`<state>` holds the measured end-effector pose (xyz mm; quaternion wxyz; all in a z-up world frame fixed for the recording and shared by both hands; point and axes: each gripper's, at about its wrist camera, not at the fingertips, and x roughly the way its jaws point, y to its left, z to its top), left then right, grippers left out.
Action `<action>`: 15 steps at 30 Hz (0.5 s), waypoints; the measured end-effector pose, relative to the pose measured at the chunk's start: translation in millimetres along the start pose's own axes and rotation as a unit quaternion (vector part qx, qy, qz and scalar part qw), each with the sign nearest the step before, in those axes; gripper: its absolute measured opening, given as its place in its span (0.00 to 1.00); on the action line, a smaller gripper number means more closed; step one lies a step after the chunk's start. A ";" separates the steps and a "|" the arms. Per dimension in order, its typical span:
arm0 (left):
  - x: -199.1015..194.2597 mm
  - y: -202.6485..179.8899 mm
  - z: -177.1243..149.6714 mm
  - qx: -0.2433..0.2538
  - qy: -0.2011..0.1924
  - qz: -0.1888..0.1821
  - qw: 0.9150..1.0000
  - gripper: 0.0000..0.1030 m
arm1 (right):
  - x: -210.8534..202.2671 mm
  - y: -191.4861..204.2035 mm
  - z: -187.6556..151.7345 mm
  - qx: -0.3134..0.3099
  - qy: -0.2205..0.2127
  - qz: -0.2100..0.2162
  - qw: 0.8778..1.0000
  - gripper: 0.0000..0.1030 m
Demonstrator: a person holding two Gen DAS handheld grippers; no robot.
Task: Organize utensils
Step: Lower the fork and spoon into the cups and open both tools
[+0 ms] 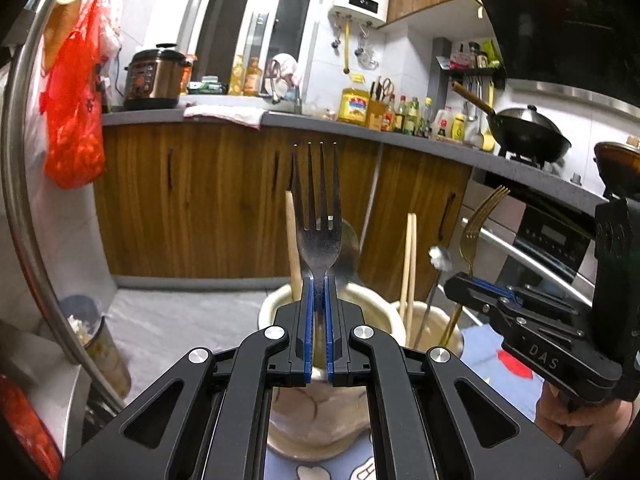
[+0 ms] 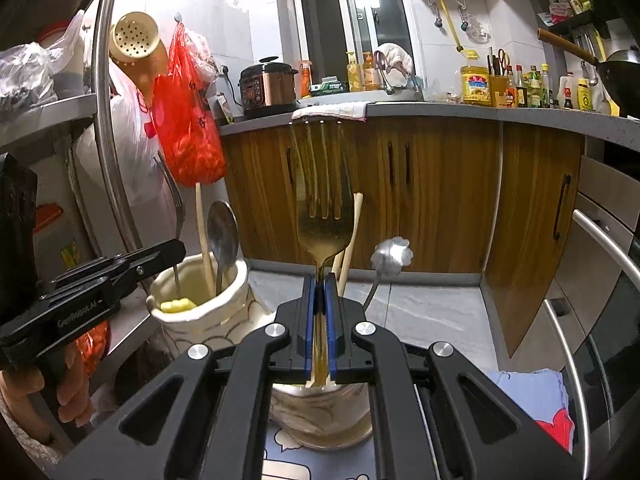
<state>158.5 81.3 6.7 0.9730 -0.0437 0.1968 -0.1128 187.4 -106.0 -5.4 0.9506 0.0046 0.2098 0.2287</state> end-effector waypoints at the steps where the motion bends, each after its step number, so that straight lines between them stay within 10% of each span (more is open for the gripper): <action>1: 1.5 -0.2 -2.4 0.002 0.005 -0.002 1.000 0.05 | -0.6 -0.3 -0.6 0.000 -0.002 -0.001 1.000 0.05; 15: 6.0 -2.0 -7.3 0.010 0.018 -0.002 1.000 0.05 | -0.6 -16.8 -2.3 0.034 0.000 -0.019 0.999 0.05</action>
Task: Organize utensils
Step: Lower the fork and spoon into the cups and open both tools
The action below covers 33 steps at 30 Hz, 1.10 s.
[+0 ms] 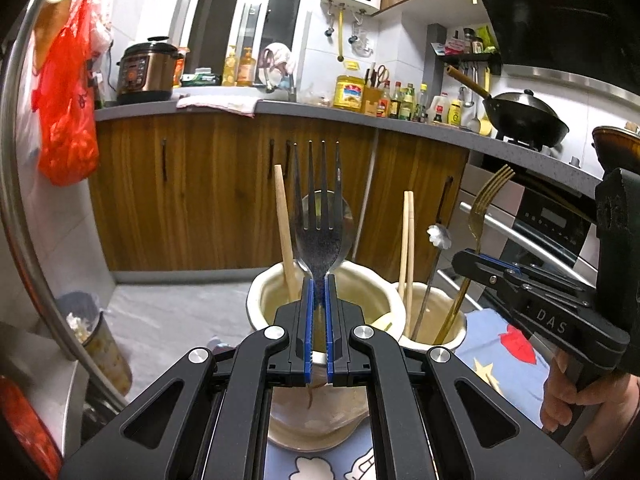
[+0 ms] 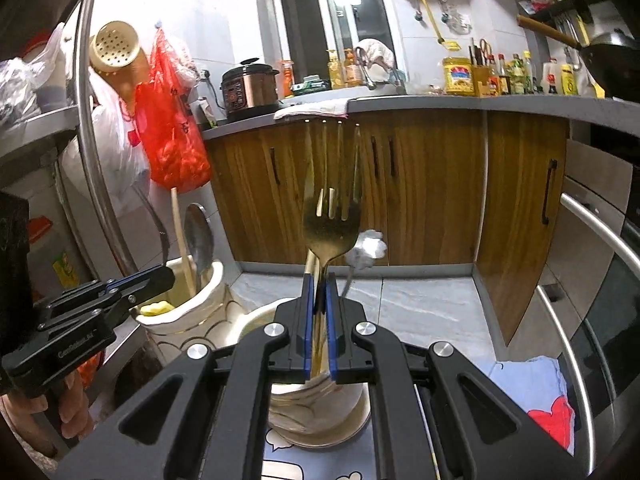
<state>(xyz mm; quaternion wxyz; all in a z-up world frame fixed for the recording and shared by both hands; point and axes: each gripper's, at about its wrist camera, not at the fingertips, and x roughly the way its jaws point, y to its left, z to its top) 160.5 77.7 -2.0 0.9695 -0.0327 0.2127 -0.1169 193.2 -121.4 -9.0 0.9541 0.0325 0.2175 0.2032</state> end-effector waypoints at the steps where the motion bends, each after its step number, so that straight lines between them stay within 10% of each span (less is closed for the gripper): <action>1: 0.5 0.4 0.4 -0.001 0.000 0.002 1.000 0.05 | 0.4 -2.4 -0.1 0.004 0.001 -0.002 1.000 0.06; 22: 4.8 -0.1 2.9 0.003 -0.003 0.012 1.000 0.06 | -0.8 -15.5 -3.9 0.019 0.010 -0.016 1.000 0.27; 33: -4.5 -2.3 6.4 -0.001 -0.012 0.009 1.000 0.33 | -16.3 -10.2 -3.2 0.015 0.015 -0.008 1.000 0.43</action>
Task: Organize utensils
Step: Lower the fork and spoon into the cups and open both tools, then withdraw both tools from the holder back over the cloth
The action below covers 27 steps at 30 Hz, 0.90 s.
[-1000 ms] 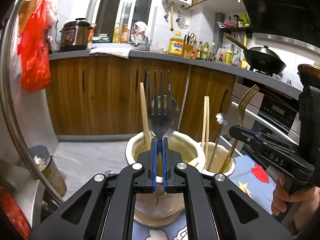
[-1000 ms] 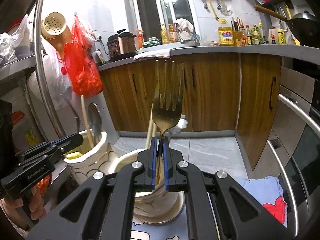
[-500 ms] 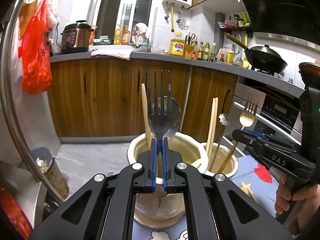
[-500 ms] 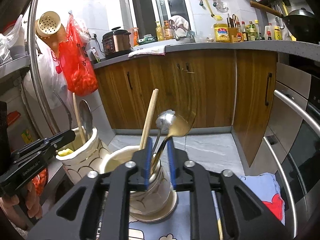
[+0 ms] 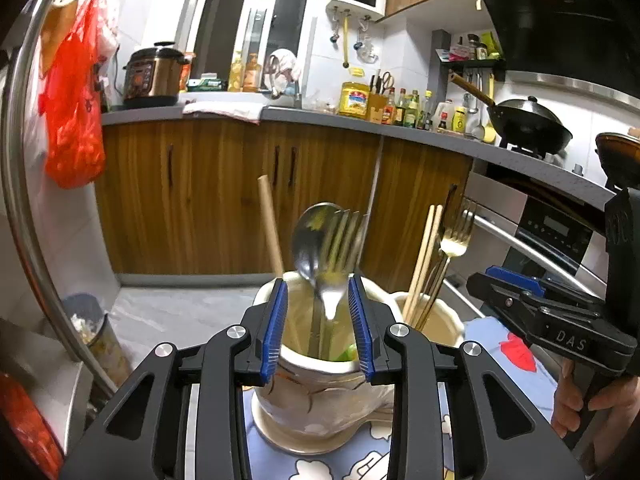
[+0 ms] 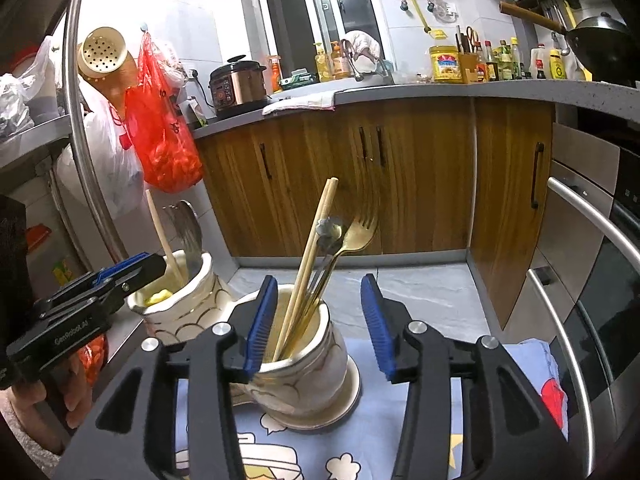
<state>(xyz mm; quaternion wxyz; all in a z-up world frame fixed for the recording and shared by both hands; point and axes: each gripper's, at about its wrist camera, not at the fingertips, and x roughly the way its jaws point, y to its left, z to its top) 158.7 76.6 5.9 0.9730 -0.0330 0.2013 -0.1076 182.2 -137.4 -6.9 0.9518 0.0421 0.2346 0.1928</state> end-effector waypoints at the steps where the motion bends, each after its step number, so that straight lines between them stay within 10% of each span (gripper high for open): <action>1: -2.1 -1.4 1.5 0.002 -0.002 0.000 1.000 0.34 | -1.8 0.1 0.3 -0.001 0.000 -0.001 1.000 0.47; 12: -45.5 -27.1 17.5 0.028 -0.011 0.011 0.999 0.87 | -51.6 -8.8 2.1 -0.013 -0.002 0.002 1.000 0.85; 27: -64.4 -63.5 -24.0 0.043 0.082 0.009 0.996 0.92 | -106.8 -49.5 -26.0 -0.010 0.019 -0.075 0.997 0.95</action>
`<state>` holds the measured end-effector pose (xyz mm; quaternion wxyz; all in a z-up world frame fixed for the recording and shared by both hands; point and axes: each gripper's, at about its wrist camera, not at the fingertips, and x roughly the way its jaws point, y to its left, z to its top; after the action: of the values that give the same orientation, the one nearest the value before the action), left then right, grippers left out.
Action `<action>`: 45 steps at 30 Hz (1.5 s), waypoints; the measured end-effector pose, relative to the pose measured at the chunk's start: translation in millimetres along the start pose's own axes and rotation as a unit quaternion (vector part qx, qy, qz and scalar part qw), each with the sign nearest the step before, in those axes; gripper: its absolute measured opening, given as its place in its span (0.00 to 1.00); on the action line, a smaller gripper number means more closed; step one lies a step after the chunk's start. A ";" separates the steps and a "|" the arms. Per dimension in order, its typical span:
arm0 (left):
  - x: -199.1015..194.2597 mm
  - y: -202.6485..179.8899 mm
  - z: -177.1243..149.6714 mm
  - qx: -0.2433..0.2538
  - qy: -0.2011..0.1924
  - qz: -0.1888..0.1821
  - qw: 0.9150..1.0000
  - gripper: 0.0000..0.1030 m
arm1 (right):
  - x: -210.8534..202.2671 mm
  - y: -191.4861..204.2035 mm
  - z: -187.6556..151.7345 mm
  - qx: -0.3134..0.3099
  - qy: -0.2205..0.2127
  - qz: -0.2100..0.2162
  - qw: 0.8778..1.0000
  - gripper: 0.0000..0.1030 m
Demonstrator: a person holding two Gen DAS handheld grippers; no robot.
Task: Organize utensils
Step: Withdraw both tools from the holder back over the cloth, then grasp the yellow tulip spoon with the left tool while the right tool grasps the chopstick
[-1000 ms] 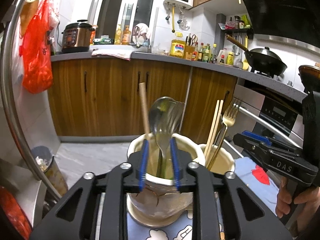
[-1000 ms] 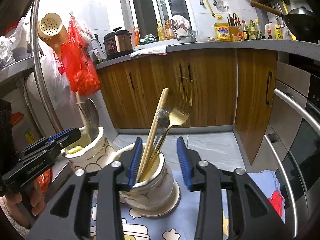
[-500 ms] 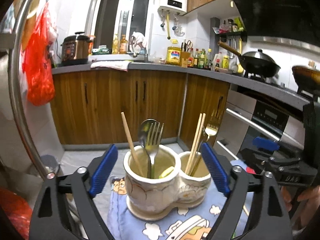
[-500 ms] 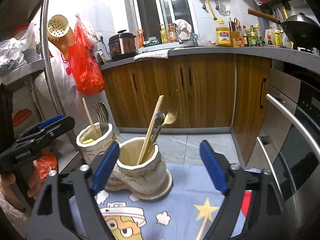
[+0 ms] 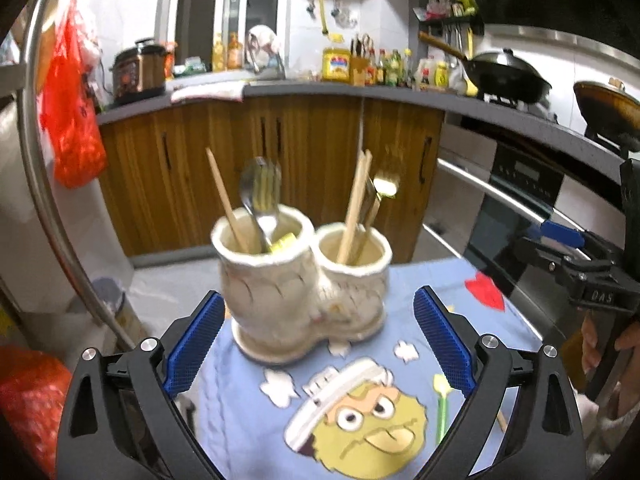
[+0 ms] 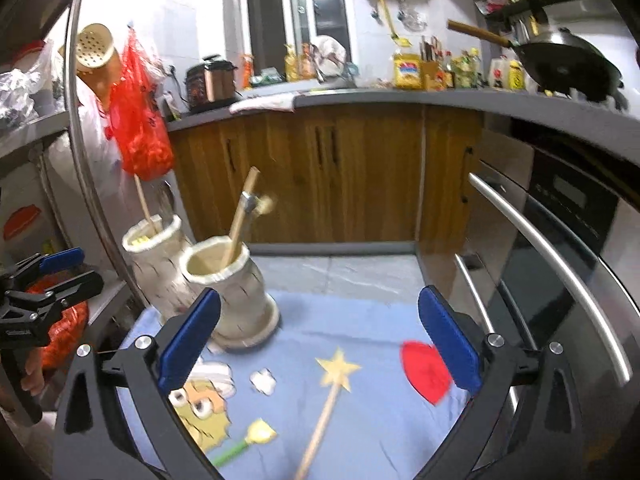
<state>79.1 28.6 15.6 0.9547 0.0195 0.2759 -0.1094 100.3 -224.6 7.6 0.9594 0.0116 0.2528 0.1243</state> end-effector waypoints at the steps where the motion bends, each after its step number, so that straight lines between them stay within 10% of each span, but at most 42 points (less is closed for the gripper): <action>1: 2.4 -2.1 -5.0 -0.003 0.008 -0.006 1.000 0.92 | -0.3 -4.0 -4.9 0.002 0.006 -0.003 1.000 0.95; 23: 64.2 -84.3 -96.2 0.066 0.155 -0.082 0.982 0.89 | 37.9 -31.9 -92.7 0.050 0.154 -0.011 0.987 0.92; 34: 70.1 -97.0 -107.0 0.077 0.188 -0.128 0.971 0.43 | 61.2 -14.6 -96.5 0.041 0.196 0.011 0.980 0.33; 45: 75.6 -112.7 -113.1 0.114 0.203 -0.122 0.965 0.27 | 84.9 11.9 -101.9 -0.017 0.246 0.004 0.969 0.25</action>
<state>57.5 -85.3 -117.7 0.8494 0.1160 0.4502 -0.2499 119.2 -196.5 -121.1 0.8674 -0.0345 0.4787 0.1317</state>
